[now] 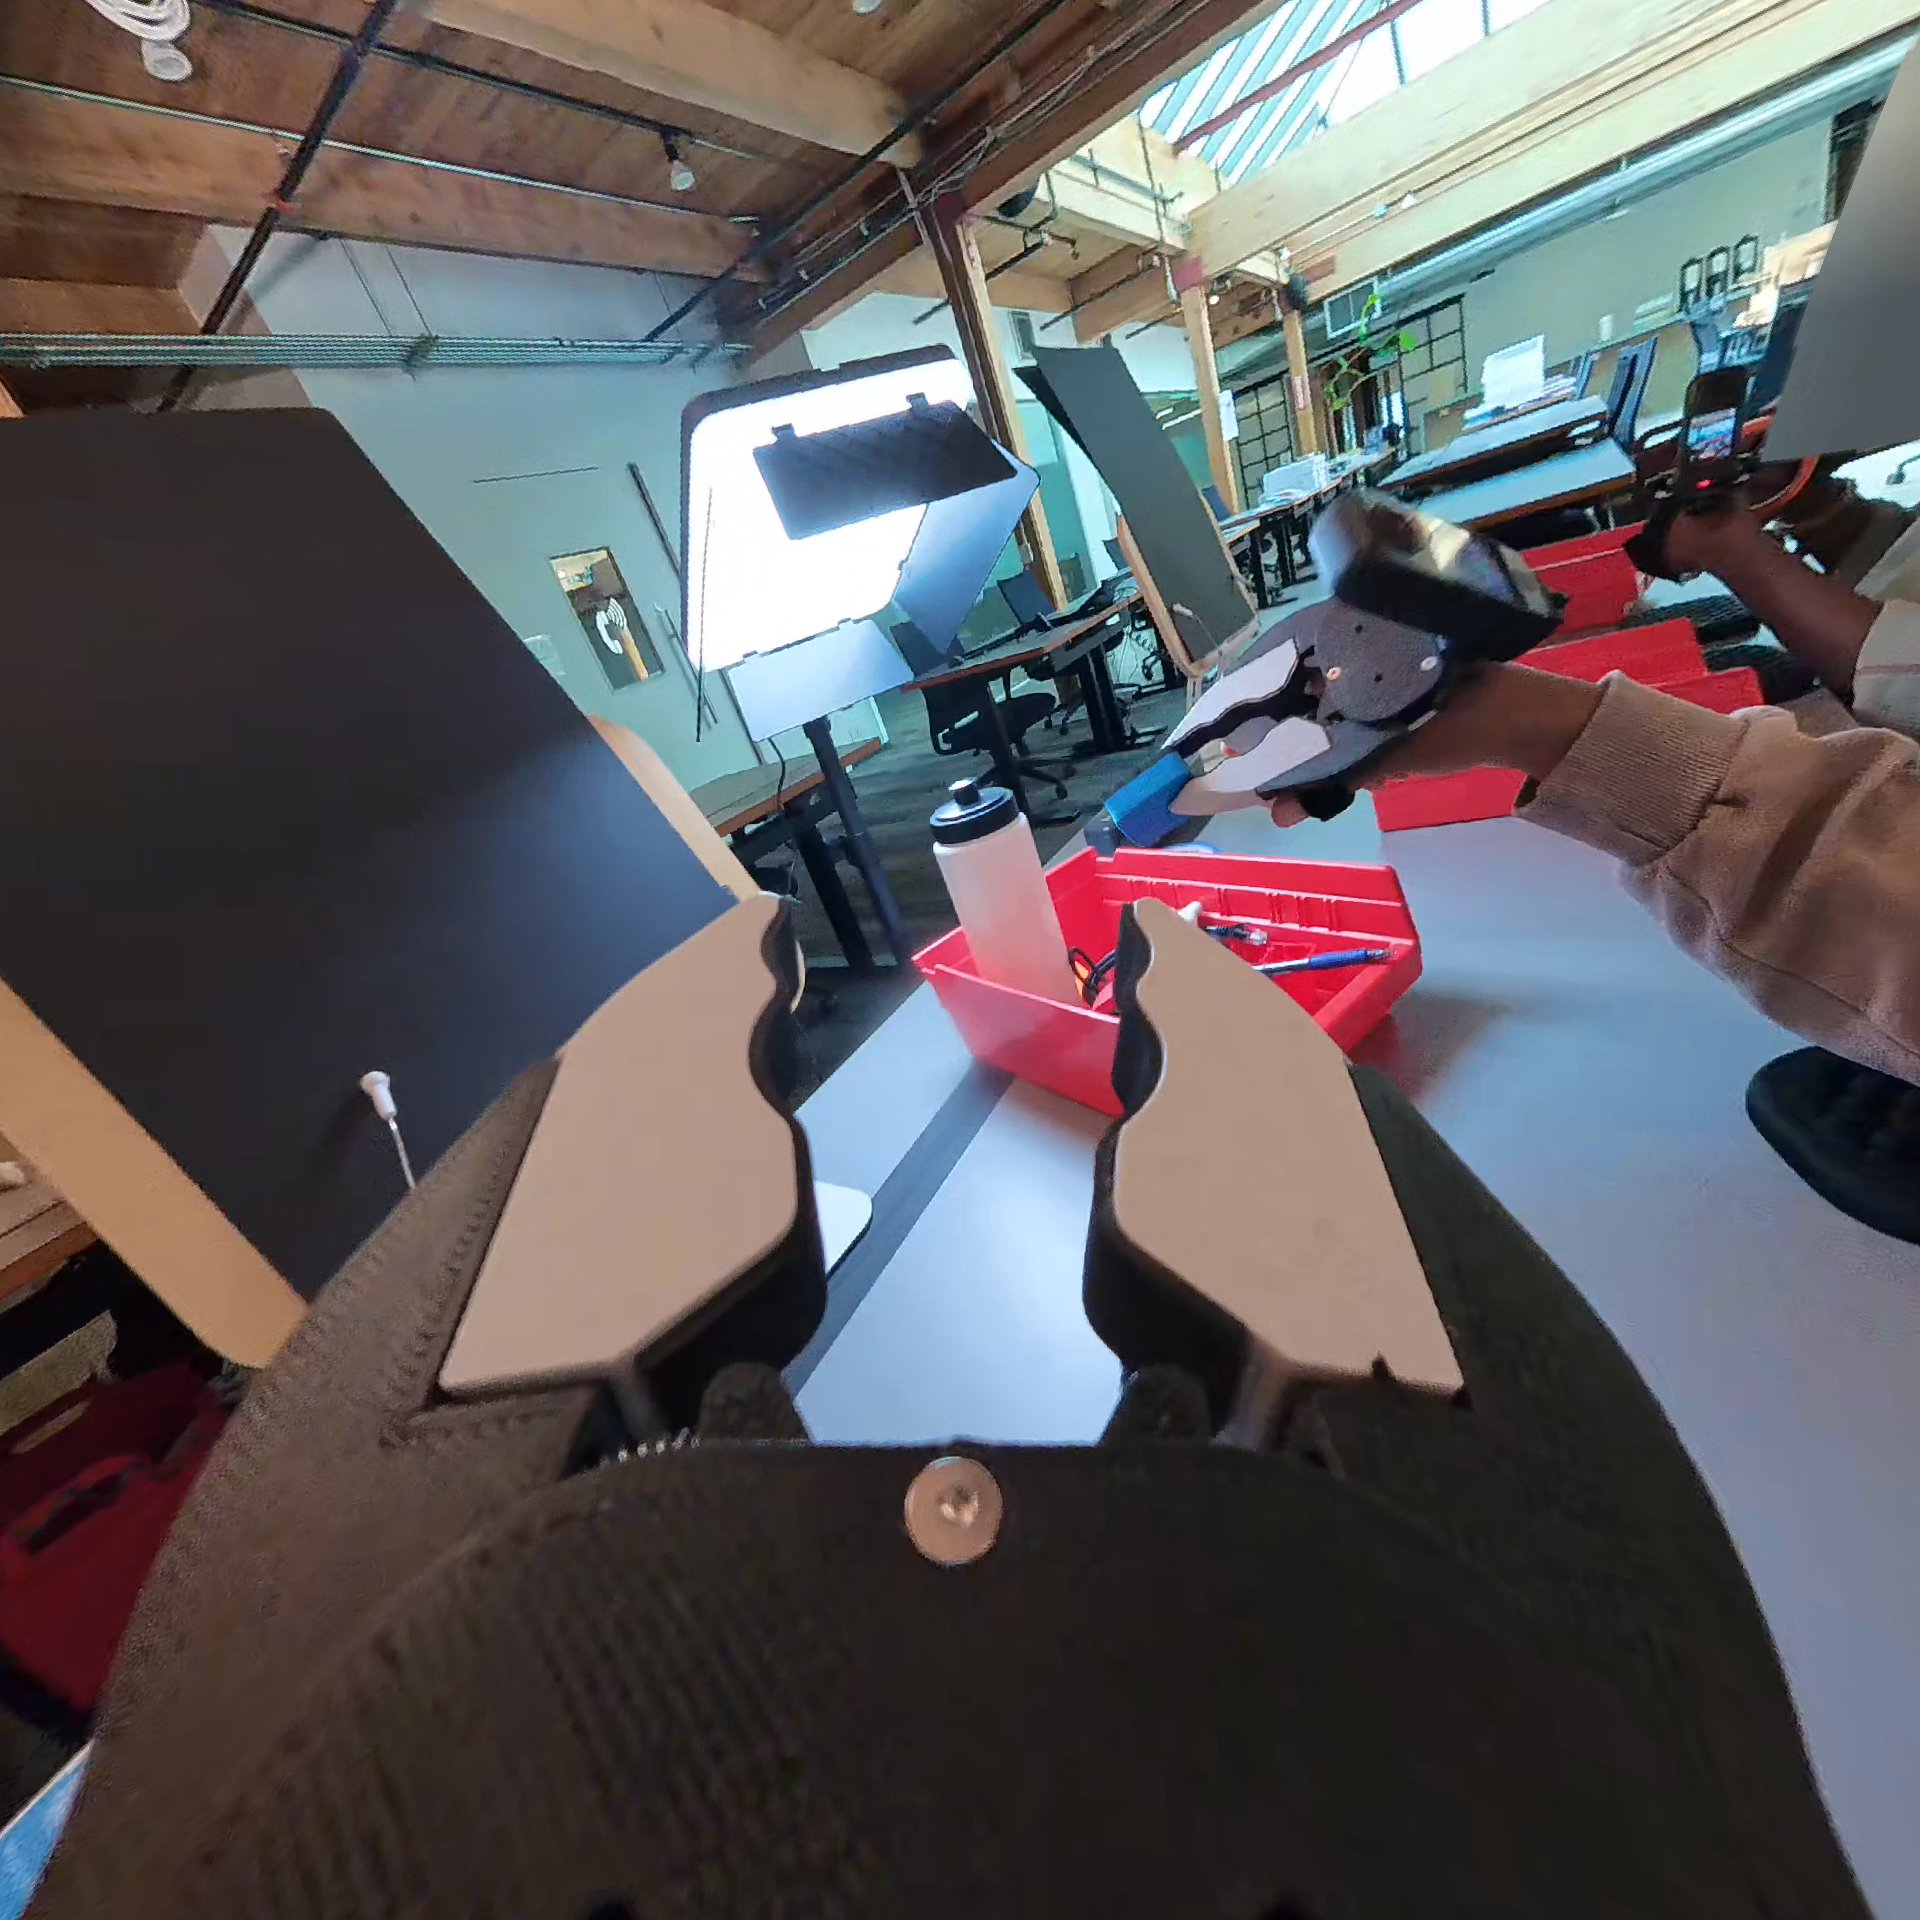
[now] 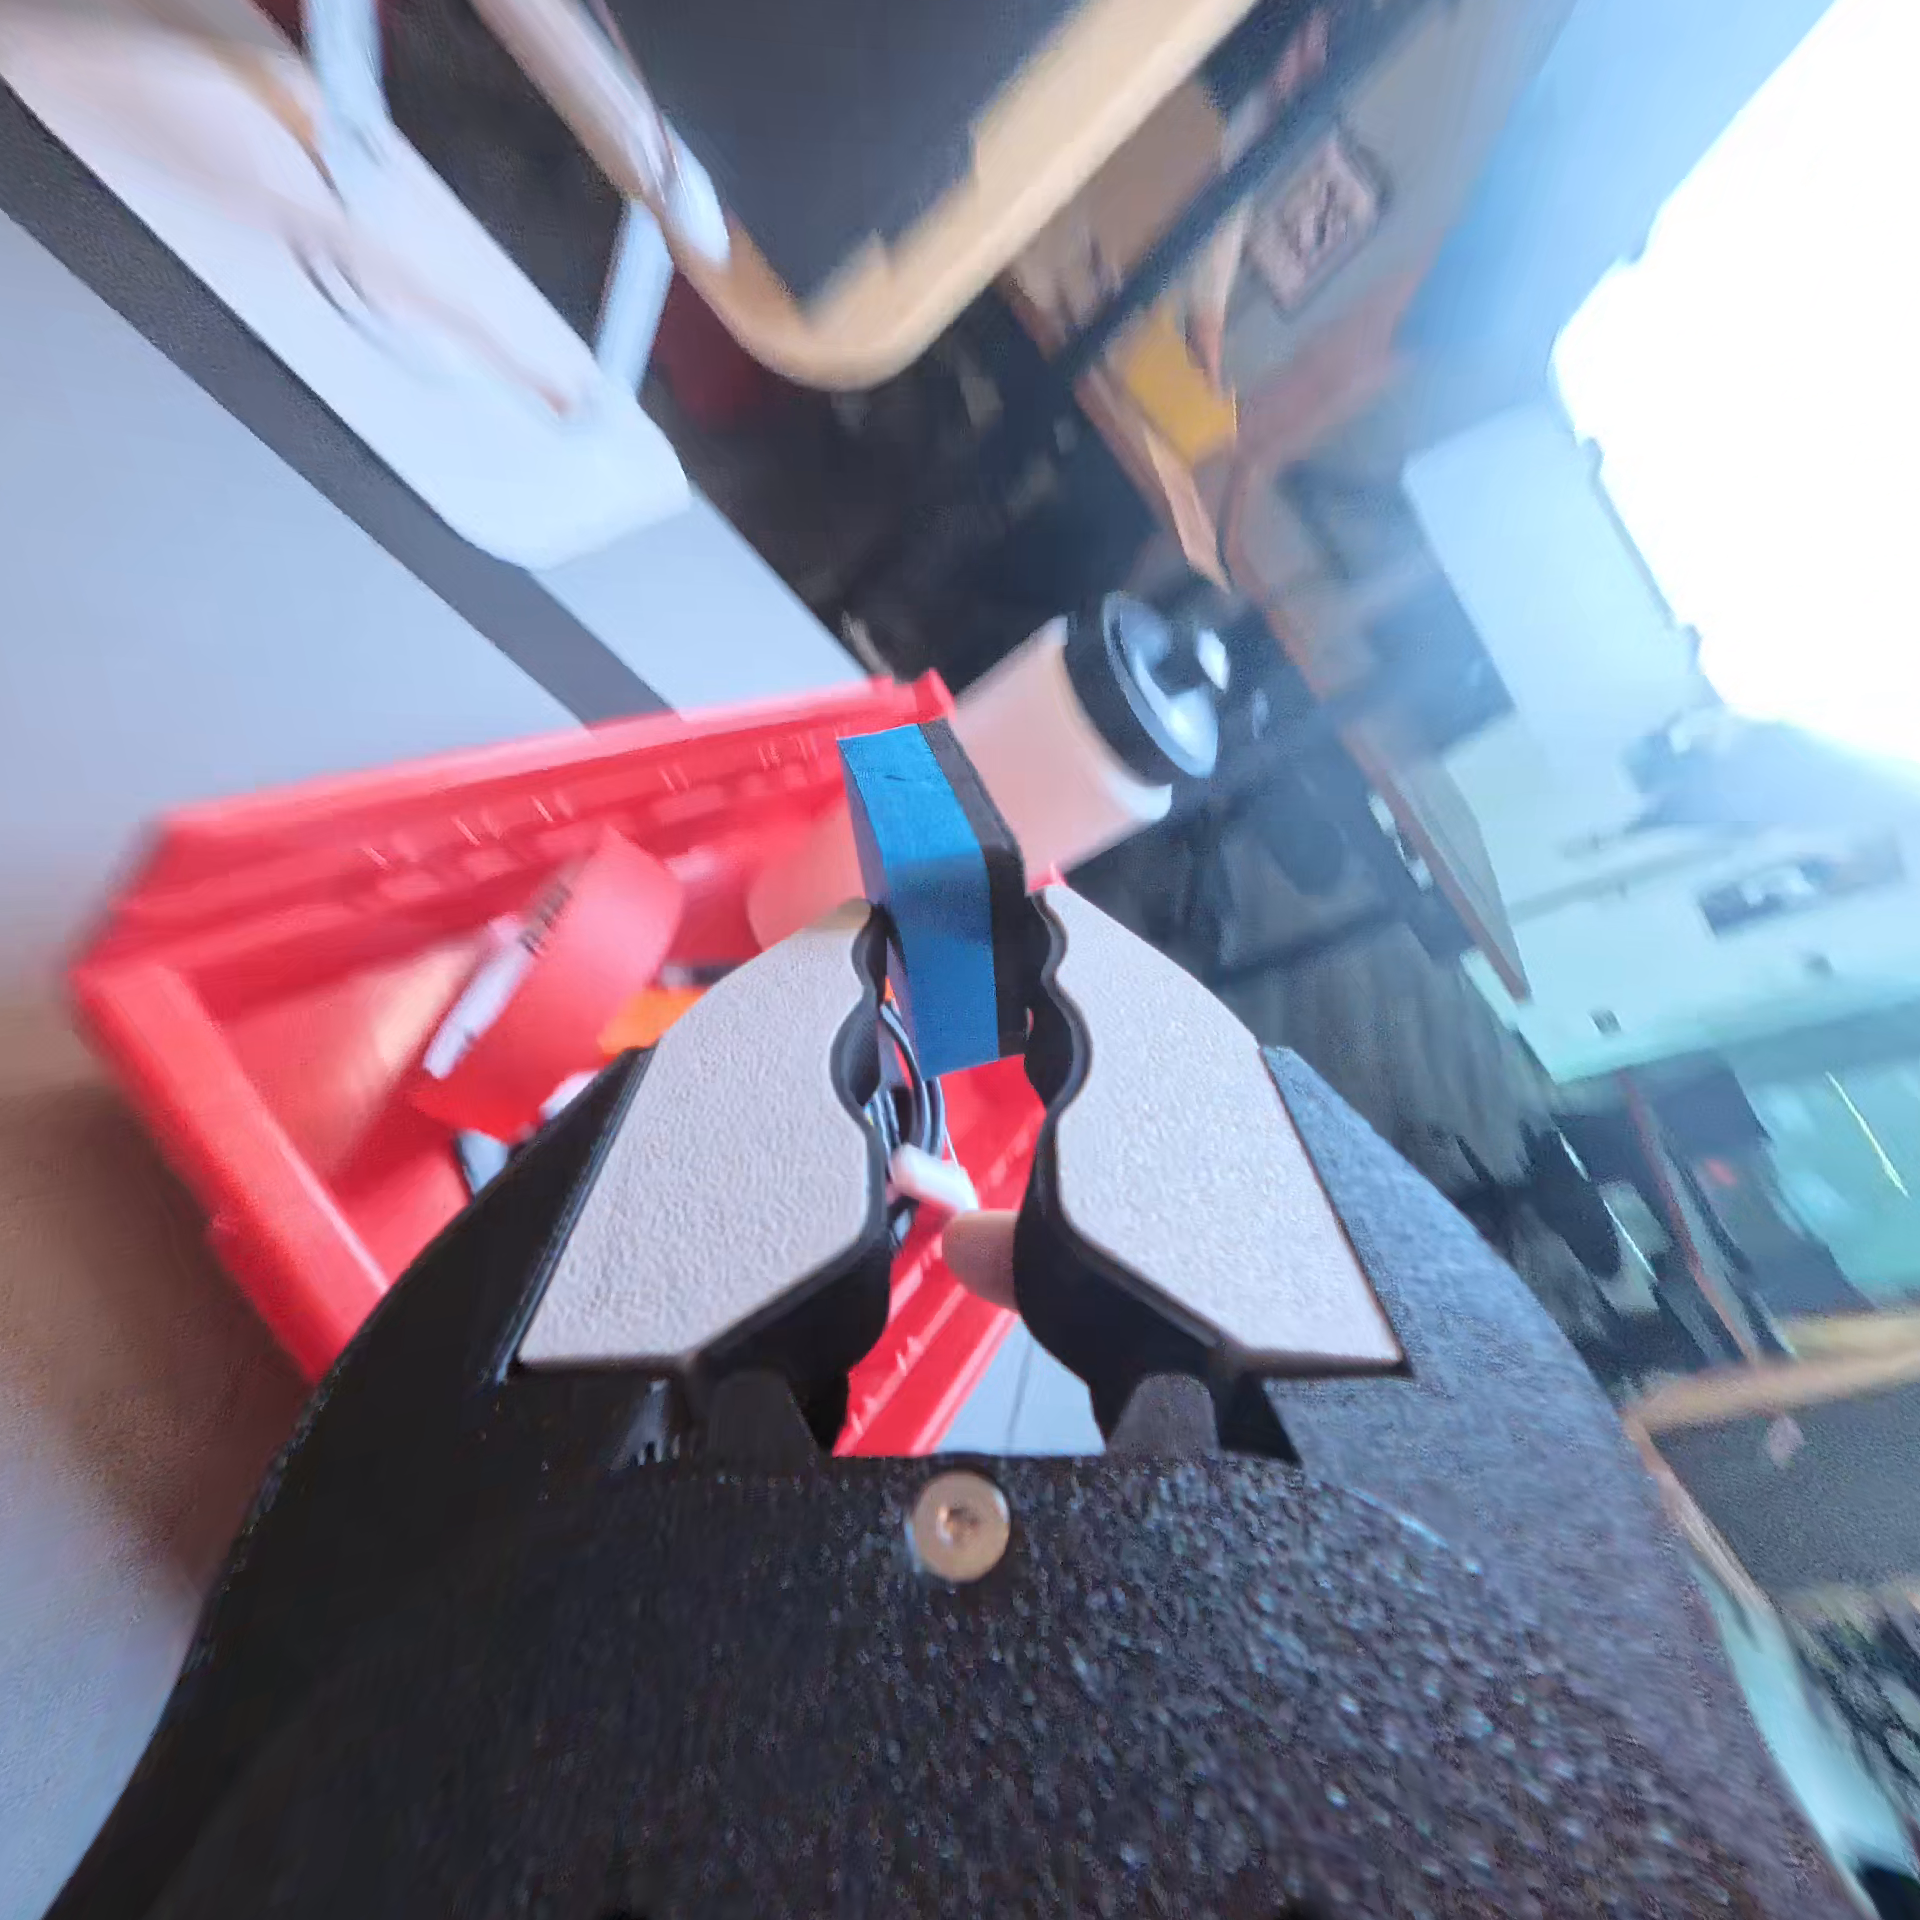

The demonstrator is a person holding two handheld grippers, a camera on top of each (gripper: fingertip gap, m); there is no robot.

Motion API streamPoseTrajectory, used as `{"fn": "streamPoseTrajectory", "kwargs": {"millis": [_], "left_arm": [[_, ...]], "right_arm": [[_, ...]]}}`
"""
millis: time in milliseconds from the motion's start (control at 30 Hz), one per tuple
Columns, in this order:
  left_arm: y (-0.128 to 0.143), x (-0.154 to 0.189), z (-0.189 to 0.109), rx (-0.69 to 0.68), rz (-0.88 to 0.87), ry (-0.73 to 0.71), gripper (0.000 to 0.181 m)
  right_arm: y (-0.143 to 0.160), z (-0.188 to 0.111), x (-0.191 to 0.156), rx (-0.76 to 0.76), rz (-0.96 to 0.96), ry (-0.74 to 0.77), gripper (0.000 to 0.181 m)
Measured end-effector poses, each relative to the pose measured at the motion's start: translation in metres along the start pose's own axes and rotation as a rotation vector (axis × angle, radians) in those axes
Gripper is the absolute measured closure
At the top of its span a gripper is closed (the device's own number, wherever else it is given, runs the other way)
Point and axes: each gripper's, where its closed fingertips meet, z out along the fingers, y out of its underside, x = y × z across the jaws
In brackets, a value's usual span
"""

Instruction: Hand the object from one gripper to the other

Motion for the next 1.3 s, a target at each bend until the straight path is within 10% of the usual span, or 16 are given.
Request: {"fn": "streamPoseTrajectory", "kwargs": {"millis": [400, 667, 1300], "left_arm": [[0.035, -0.115, -0.121, -0.507, 0.098, -0.463, 0.122], [0.114, -0.159, -0.199, -0.775, -0.105, -0.601, 0.124], [0.289, -0.101, -0.255, -1.556, -0.372, -0.306, 0.129]], "right_arm": [[0.100, 0.056, -0.023, -0.362, 0.036, -0.025, 0.154], [0.061, 0.031, -0.001, -0.135, 0.285, -0.042, 0.125], [-0.021, -0.036, 0.042, 0.270, 0.374, 0.026, 0.148]]}}
